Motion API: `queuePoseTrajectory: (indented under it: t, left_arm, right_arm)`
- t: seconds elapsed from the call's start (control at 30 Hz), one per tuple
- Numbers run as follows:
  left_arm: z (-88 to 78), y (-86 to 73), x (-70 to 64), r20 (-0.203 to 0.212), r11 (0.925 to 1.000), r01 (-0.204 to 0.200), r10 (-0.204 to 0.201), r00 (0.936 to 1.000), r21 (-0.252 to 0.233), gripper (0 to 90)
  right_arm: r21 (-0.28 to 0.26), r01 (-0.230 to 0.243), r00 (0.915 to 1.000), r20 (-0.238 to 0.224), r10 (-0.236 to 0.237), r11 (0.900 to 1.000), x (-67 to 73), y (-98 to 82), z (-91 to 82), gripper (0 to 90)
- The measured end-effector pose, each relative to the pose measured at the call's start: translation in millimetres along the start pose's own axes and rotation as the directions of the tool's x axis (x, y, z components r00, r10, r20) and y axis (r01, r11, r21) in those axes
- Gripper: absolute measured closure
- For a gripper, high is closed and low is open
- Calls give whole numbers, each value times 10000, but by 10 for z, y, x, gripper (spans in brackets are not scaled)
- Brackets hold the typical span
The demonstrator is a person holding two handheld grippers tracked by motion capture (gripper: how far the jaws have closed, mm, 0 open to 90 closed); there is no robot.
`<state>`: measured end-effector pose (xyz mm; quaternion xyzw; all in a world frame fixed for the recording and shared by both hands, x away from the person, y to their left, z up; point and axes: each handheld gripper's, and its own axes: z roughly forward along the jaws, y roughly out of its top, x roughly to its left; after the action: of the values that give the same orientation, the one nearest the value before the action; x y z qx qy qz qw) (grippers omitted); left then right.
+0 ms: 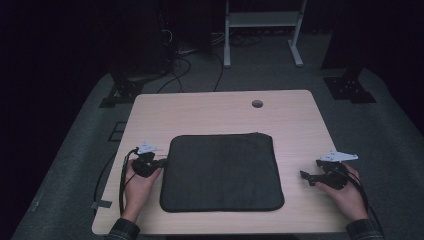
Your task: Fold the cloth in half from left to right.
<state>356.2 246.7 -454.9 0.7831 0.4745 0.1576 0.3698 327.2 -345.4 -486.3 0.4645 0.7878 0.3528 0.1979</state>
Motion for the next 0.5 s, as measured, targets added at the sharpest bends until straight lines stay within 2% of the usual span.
queuePoseTrajectory:
  t: [0.23, 0.4, 0.5]
  left_arm:
    - [-122, -32, 183, -349, 9992, 366, -372, 9987, -163, 878]
    - [-210, -51, 294, -692, 9975, 638, -658, 9954, -296, 877]
    - [-231, -52, 313, -527, 9953, 851, -874, 9948, -454, 877]
  right_arm:
    - [-9, 25, 10000, -6, -25, 10000, -3, 0, 1, 175]
    - [-13, 30, 10000, -16, -30, 10000, -4, 1, 2, 175]
    - [-16, 38, 10000, -23, -38, 10000, -5, 1, 3, 174]
